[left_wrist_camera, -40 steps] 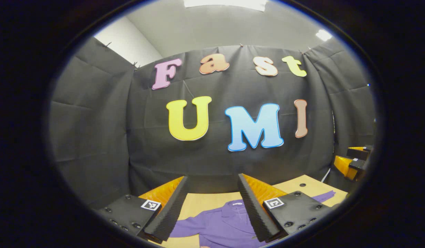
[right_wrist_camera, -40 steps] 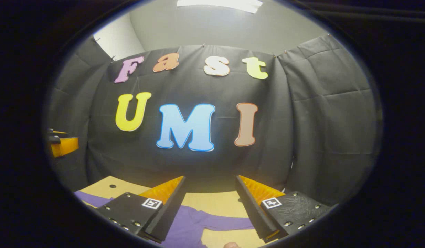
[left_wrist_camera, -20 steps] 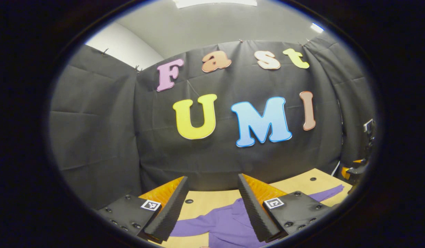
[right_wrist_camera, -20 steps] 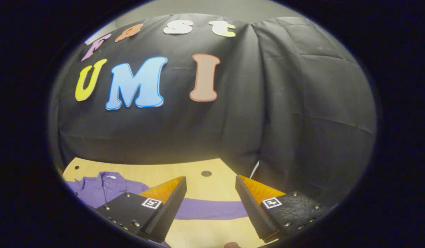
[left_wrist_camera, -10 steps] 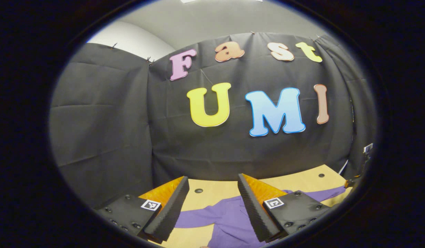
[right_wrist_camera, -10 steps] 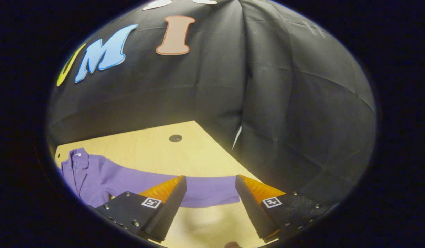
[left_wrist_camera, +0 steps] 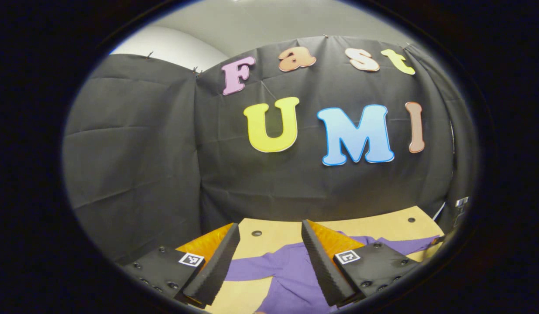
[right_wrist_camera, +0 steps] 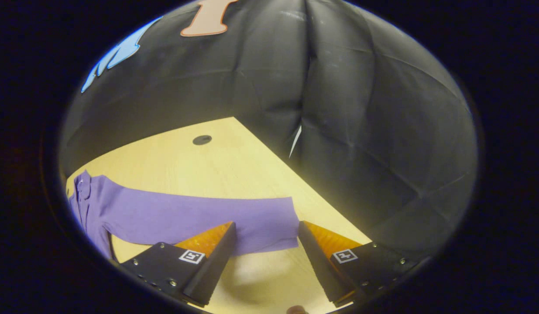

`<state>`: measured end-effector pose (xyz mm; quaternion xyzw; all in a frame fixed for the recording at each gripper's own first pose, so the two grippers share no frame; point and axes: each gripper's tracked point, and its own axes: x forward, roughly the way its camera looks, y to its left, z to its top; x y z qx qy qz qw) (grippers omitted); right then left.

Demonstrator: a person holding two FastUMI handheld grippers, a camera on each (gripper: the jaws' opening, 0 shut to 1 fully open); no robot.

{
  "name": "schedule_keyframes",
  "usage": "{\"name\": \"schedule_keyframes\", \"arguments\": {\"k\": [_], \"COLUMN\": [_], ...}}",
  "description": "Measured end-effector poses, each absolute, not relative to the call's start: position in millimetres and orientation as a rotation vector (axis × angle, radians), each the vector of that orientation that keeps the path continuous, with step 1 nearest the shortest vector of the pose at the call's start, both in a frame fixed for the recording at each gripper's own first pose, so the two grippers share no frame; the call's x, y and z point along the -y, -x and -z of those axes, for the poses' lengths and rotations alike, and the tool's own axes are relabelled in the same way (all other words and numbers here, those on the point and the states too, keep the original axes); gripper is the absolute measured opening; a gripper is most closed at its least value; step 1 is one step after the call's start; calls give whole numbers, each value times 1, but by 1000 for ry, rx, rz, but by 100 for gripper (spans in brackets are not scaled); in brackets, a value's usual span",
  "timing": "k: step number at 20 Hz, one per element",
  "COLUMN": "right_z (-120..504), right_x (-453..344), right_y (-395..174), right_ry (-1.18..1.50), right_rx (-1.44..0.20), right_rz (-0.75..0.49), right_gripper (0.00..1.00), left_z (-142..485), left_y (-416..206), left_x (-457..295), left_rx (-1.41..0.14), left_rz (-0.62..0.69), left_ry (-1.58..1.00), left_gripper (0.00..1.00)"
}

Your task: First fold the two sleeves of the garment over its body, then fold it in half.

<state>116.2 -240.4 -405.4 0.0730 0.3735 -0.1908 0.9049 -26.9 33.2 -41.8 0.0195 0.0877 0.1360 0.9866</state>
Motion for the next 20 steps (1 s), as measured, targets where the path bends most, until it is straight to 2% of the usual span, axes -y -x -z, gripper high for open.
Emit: {"name": "schedule_keyframes", "arguments": {"k": [6,8,10,11,13,16,17,19,20], "right_z": [436,435,433,435,435,434,435,434,434], "right_x": [234,233,228,225,224,218,217,216,216], "right_y": [-113,-115,-117,-118,-120,-121,-123,-122,-123], "right_ry": [-140,-140,-179,-196,-210,-217,-223,-226,-220], "right_rx": [-842,-830,-839,-845,-850,-872,-870,-891,-901], "right_rz": [370,363,349,340,320,318,311,330,336], "right_gripper": [91,96,92,84,80,49,49,14,14], "left_z": [45,47,49,50,53,55,55,56,56], "left_y": [28,26,23,22,20,19,20,22,23], "left_x": [-34,-34,-30,-29,-27,-26,-27,-30,-32], "left_rx": [-189,-192,-194,-195,-196,-195,-195,-197,-198], "left_rz": [-305,-307,-303,-300,-293,-289,-289,-294,-297], "left_ry": [-34,-28,-17,-12,-4,-3,-3,-2,-1], "left_gripper": [94,94,94,94,94,94,94,94,93]}}
